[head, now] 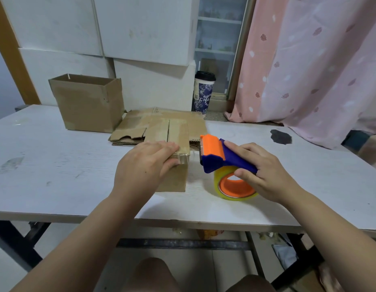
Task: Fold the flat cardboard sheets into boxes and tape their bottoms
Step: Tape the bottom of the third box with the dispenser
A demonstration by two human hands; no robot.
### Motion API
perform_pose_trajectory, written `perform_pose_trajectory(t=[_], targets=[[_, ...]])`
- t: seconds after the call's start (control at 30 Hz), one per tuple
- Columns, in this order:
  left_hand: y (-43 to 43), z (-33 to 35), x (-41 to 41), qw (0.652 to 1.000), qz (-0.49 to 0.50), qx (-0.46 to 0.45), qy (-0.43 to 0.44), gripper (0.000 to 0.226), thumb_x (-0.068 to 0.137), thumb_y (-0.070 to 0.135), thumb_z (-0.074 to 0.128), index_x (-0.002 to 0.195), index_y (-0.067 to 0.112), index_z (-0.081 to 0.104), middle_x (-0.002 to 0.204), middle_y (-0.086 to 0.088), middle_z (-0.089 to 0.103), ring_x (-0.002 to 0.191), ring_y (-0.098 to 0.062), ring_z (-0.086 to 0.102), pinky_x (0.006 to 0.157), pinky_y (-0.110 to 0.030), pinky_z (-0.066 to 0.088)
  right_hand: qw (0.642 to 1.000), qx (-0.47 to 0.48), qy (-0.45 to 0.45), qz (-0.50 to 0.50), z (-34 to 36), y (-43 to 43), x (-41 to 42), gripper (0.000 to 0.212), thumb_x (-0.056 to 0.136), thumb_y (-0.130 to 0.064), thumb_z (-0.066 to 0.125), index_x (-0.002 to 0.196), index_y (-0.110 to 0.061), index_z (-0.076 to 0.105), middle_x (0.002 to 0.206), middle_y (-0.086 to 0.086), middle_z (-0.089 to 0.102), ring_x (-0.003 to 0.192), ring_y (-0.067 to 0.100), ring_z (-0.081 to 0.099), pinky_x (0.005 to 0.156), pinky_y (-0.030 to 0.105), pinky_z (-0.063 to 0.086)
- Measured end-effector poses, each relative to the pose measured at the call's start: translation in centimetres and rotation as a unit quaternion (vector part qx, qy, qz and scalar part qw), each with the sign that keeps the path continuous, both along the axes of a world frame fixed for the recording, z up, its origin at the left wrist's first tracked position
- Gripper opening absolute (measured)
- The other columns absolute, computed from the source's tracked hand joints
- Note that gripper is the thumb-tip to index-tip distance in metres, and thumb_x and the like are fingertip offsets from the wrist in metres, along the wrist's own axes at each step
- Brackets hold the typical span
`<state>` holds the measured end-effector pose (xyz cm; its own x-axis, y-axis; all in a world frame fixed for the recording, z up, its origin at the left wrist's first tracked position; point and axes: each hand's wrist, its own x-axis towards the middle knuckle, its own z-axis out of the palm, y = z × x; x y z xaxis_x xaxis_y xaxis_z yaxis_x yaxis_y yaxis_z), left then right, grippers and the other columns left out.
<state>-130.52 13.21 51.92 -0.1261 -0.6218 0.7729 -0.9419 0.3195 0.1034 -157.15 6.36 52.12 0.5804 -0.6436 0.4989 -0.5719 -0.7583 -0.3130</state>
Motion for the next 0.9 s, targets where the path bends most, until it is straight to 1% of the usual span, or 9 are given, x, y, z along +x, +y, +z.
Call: perform_pose_trajectory(t=[0.13, 0.23, 0.27, 0.33, 0.4, 0.43, 0.63, 0.77, 0.9], targets=[[-0.1, 0.0, 0.0, 1.0, -0.002, -0.003, 0.001, 0.023, 0.079, 0.018, 0.074, 0.101, 0.01, 0.073, 0.099, -0.002, 0.073, 0.094, -0.023, 0.067, 0.082, -0.033, 0.048, 0.999, -0.002, -0.036, 0.018, 1.1, 0.2, -0.2, 0.06, 0.084, -0.079, 0.028, 0.137, -0.051, 0.03, 0.107, -0.01, 0.052, 0.095, -0.001, 0.047, 0.081, 0.006, 0.032], [-0.1, 0.1, 0.0, 1.0, -0.001, 0.002, 0.001, 0.024, 0.078, 0.018, 0.076, 0.1, 0.01, 0.073, 0.099, -0.002, 0.073, 0.094, -0.023, 0.067, 0.081, -0.033, 0.049, 0.989, 0.046, -0.138, 0.008, 1.4, 0.5, -0.6, 0.062, 0.079, -0.084, 0.03, 0.132, -0.052, 0.036, 0.108, -0.017, 0.057, 0.094, 0.001, 0.052, 0.079, 0.01, 0.038], [0.0, 0.1, 0.0, 1.0, 0.0, 0.003, 0.001, 0.024, 0.078, 0.018, 0.076, 0.101, 0.01, 0.073, 0.099, -0.002, 0.073, 0.094, -0.023, 0.067, 0.081, -0.033, 0.05, 0.987, 0.055, -0.154, 0.002, 1.3, 0.6, -0.7, 0.062, 0.078, -0.084, 0.031, 0.131, -0.053, 0.037, 0.108, -0.017, 0.058, 0.093, 0.001, 0.052, 0.078, 0.01, 0.038], [0.0, 0.1, 0.0, 1.0, 0.0, 0.004, 0.001, 0.024, 0.079, 0.018, 0.075, 0.101, 0.01, 0.073, 0.099, -0.002, 0.073, 0.093, -0.024, 0.067, 0.08, -0.034, 0.05, 0.992, 0.033, -0.12, -0.004, 1.2, 0.7, -0.8, 0.053, 0.085, -0.074, 0.036, 0.132, -0.05, 0.037, 0.104, -0.014, 0.057, 0.091, -0.001, 0.051, 0.076, 0.008, 0.035], [-0.1, 0.1, 0.1, 1.0, 0.0, 0.007, 0.008, 0.023, 0.081, 0.019, 0.072, 0.102, 0.011, 0.073, 0.099, -0.002, 0.072, 0.093, -0.024, 0.067, 0.08, -0.033, 0.049, 0.999, 0.013, -0.038, -0.009, 0.9, 0.7, -1.0, 0.048, 0.087, -0.061, 0.04, 0.134, -0.05, 0.036, 0.106, -0.008, 0.054, 0.095, -0.003, 0.047, 0.08, 0.006, 0.032], [-0.1, 0.1, 0.2, 1.0, 0.0, 0.008, 0.012, 0.023, 0.081, 0.019, 0.072, 0.103, 0.011, 0.073, 0.099, -0.001, 0.072, 0.094, -0.024, 0.067, 0.081, -0.033, 0.049, 1.0, 0.013, -0.003, -0.012, 0.8, 0.7, -1.2, 0.049, 0.086, -0.059, 0.041, 0.134, -0.051, 0.035, 0.108, -0.007, 0.052, 0.098, -0.004, 0.046, 0.082, 0.006, 0.031], [-0.2, -0.1, 0.2, 1.0, -0.003, 0.004, 0.013, 0.023, 0.08, 0.018, 0.073, 0.102, 0.01, 0.073, 0.098, -0.002, 0.072, 0.094, -0.024, 0.067, 0.082, -0.034, 0.048, 0.999, 0.023, 0.032, -0.028, 0.8, 1.1, -1.1, 0.047, 0.084, -0.062, 0.04, 0.13, -0.06, 0.033, 0.111, -0.01, 0.048, 0.102, -0.002, 0.044, 0.083, 0.005, 0.03], [-0.2, 0.1, 0.1, 1.0, -0.008, 0.006, 0.019, 0.022, 0.081, 0.018, 0.073, 0.101, 0.009, 0.073, 0.097, -0.003, 0.073, 0.093, -0.025, 0.067, 0.084, -0.034, 0.047, 0.996, 0.028, 0.084, -0.026, 2.4, 1.3, -0.8, 0.046, 0.084, -0.059, 0.046, 0.127, -0.063, 0.032, 0.108, -0.009, 0.048, 0.094, 0.001, 0.043, 0.082, 0.008, 0.032], [-0.2, 0.3, -0.1, 1.0, 0.002, 0.014, 0.027, 0.023, 0.078, 0.019, 0.076, 0.099, 0.009, 0.074, 0.095, -0.004, 0.073, 0.09, -0.027, 0.067, 0.081, -0.036, 0.05, 0.985, 0.013, 0.171, -0.029, 5.5, 1.3, -0.1, 0.039, 0.082, -0.078, 0.033, 0.12, -0.074, 0.025, 0.104, -0.011, 0.047, 0.089, 0.003, 0.043, 0.078, 0.022, 0.036]])
